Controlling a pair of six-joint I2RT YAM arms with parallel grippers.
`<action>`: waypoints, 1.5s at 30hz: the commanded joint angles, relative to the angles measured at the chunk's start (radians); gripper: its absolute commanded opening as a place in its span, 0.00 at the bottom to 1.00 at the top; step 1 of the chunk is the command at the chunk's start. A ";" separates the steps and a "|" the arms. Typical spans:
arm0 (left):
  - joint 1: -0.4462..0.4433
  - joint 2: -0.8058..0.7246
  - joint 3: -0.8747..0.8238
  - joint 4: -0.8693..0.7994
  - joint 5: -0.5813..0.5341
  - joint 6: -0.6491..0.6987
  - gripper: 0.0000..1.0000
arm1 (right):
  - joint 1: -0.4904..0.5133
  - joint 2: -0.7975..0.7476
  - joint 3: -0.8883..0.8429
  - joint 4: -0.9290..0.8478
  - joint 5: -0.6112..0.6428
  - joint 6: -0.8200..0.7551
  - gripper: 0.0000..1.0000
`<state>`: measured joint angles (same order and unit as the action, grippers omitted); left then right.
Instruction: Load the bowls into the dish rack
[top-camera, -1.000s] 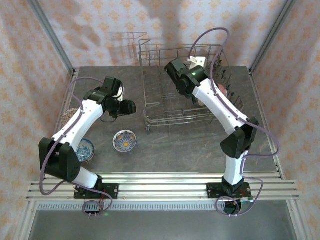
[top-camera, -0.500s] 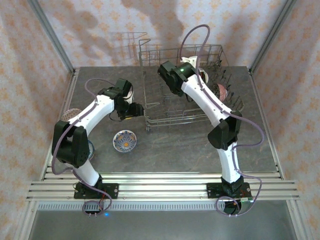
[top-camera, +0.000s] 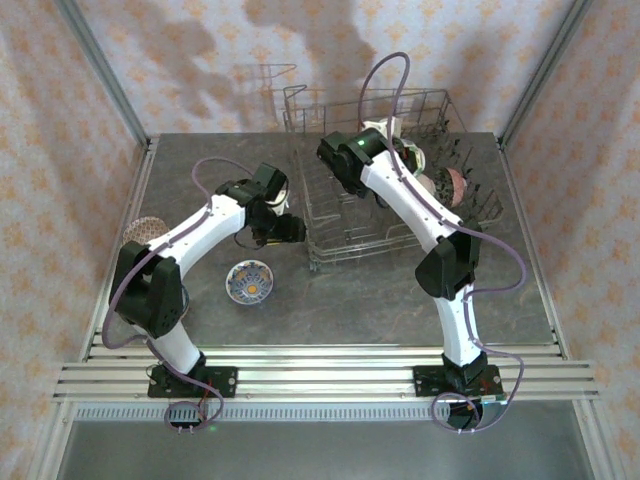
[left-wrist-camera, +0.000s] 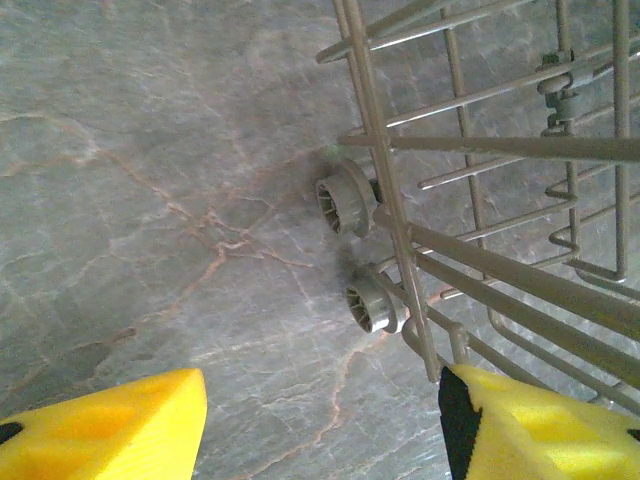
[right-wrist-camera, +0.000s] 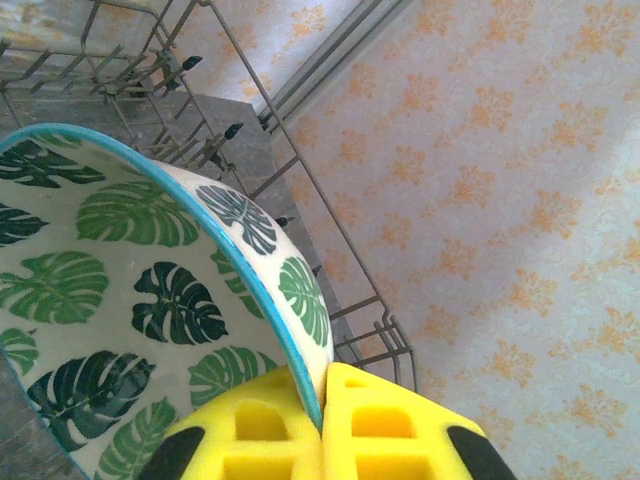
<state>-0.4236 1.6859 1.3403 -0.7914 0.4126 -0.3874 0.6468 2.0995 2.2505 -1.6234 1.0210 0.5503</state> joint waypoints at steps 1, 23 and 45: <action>-0.031 0.000 0.021 0.038 0.048 -0.013 0.65 | -0.007 -0.039 -0.023 -0.080 0.095 0.028 0.00; 0.117 -0.216 -0.073 0.016 -0.019 -0.024 0.65 | -0.020 0.090 -0.028 -0.152 0.132 0.035 0.00; 0.198 -0.279 -0.105 0.000 -0.006 -0.006 0.66 | -0.006 0.198 -0.034 -0.153 0.073 0.035 0.00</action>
<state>-0.2390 1.4372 1.2415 -0.7734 0.4091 -0.4095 0.6342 2.2890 2.1906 -1.6241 1.0679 0.5652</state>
